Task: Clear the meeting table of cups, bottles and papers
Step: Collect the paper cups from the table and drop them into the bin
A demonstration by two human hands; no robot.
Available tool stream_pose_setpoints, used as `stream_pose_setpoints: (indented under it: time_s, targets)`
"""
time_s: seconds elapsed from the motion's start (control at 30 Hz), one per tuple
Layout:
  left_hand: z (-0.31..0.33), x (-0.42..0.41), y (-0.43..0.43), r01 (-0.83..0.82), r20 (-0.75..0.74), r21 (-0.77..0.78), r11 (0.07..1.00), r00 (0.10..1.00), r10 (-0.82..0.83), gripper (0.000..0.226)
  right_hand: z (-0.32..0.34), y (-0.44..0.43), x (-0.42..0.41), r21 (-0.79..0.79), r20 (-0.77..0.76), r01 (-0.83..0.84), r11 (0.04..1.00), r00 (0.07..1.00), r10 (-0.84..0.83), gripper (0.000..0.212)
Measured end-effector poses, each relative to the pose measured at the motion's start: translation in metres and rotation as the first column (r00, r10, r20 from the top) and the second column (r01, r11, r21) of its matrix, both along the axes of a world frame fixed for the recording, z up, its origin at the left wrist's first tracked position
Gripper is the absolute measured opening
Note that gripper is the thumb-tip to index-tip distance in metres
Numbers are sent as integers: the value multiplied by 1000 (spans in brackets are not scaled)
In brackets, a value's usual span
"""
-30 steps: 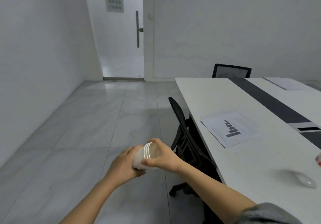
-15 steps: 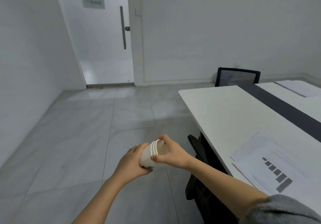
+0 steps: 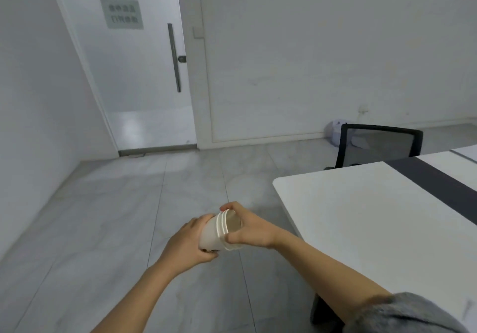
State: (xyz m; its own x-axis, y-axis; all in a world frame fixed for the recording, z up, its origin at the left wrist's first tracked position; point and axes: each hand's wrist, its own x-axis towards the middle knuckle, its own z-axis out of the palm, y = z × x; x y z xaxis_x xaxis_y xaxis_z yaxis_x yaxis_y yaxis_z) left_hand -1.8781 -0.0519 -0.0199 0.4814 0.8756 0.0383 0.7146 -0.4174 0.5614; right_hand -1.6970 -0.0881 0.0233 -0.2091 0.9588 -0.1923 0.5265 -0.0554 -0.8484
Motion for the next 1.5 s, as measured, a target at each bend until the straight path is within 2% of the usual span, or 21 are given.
stream_pose_setpoints:
  time_s: [0.17,0.47,0.57,0.63,0.83,1.13,1.33,1.5]
  targets:
    - [-16,11,105,-19,-44,19,1000,999,20,77,-15,107,3,-36,55,-19,999,998,21,80]
    - [-26,40,344,99,-102,31,995,990,-95,74,-14,315,26,-5,150,169,986,975,-166,81]
    - [-22,72,414,182,-84,8,983,980,-181,76,-10,371,54,-7,146,261,965,955,-257,70]
    - [-22,99,447,236,-74,-3,972,969,-235,78,-10,396,79,-19,139,317,948,940,-311,65]
    - [-29,203,542,373,-61,-14,928,926,-373,80,-19,468,171,-25,140,464,885,879,-456,66]
    - [-22,384,695,476,-35,-22,879,878,-477,81,-26,612,328,16,18,598,801,801,-598,74]
    - [-28,473,770,518,2,-37,855,855,-518,79,-27,681,409,3,44,632,775,774,-632,78]
    - [-43,566,833,585,3,-46,810,811,-585,79,-42,736,486,5,76,715,699,697,-713,79]
